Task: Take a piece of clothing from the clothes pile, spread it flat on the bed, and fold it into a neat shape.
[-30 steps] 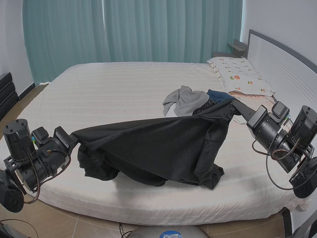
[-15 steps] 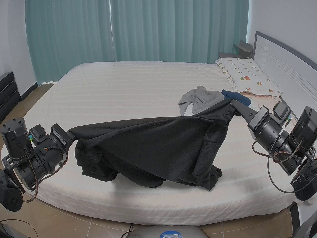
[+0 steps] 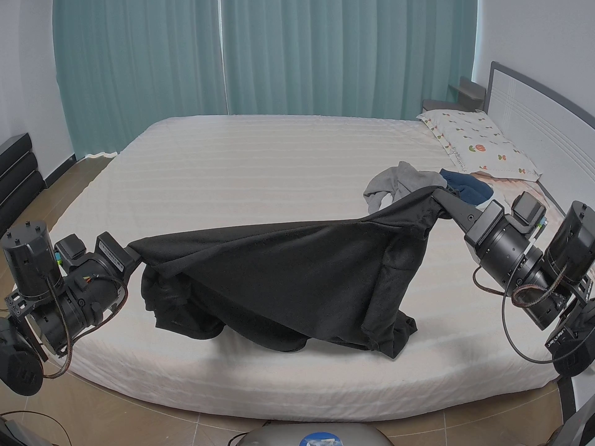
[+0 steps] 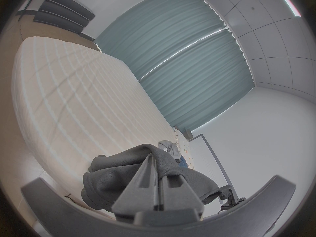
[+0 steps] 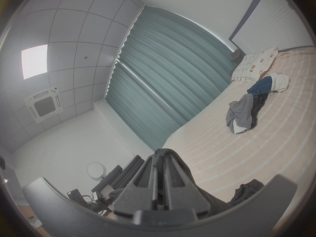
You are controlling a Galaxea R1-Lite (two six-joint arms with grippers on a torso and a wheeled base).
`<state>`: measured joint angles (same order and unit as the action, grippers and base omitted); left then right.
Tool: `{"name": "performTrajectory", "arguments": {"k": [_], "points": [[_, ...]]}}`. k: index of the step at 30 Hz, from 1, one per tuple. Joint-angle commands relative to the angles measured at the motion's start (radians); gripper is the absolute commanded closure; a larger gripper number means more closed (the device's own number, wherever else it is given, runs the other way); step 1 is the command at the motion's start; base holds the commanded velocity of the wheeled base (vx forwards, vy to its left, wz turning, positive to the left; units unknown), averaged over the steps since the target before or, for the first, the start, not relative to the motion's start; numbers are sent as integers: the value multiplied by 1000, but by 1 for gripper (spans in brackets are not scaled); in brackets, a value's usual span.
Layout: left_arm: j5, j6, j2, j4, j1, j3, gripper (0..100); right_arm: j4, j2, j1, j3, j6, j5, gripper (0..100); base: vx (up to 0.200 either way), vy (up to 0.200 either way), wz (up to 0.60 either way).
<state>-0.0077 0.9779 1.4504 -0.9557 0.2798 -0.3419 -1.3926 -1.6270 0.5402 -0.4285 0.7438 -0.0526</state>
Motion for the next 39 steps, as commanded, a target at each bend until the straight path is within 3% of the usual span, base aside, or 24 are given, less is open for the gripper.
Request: {"name": "performTrajectory", "arguments": {"k": [1,17,28,35,39], "points": [[0,1,5,0,-1,0,100,0,-2,1,1,0,0,100,0,200,0],[-14,1,7,2,12,15,100,1,6,9,16,0,7,100,0,0,0],[-3,-41,-93,15,96,32,100,-3,101,70,16,-11,-7,100,-200,0,0],[0,-71,-150,65,85,8,100,15,234,73,4,-47,-9,100,-114,0,0],[0,-73,-173,137,85,-58,100,129,302,57,-82,-93,-7,100,0,0,0]]}}
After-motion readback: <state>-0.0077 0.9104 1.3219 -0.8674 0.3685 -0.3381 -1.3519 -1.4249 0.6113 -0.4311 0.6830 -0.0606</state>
